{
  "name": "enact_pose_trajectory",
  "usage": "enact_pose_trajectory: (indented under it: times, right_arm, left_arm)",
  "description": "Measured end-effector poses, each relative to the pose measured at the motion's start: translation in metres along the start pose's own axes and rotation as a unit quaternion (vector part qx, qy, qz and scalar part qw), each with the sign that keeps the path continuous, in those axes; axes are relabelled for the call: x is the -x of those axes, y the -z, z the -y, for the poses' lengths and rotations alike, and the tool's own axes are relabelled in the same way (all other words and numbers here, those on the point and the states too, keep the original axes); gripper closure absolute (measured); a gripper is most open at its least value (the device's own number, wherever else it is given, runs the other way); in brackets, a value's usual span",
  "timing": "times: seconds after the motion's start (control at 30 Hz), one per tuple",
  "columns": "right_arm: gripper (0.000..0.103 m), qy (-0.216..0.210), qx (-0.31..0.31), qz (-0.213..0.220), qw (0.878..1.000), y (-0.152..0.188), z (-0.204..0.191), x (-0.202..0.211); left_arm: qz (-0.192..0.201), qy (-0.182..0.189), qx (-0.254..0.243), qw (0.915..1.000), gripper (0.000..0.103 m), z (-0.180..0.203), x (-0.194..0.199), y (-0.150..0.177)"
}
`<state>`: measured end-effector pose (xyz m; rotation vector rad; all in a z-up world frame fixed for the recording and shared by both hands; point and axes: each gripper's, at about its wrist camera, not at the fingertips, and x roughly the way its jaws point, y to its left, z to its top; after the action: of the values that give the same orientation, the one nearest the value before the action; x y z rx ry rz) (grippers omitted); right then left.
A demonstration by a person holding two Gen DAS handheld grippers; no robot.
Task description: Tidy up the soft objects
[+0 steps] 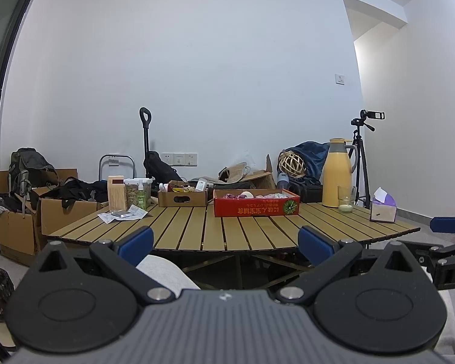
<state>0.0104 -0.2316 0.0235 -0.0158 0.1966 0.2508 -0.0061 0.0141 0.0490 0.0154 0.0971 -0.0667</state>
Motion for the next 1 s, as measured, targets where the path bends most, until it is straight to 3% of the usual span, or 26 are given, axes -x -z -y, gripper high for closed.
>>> enact_pose_trajectory:
  times: [1.0]
  right_arm:
    - [0.000,0.003,0.002,0.002,1.000,0.0009,0.0021,0.0019]
  left_arm:
    - [0.002,-0.002,-0.002,1.0000,0.000,0.0007,0.0010,0.0018]
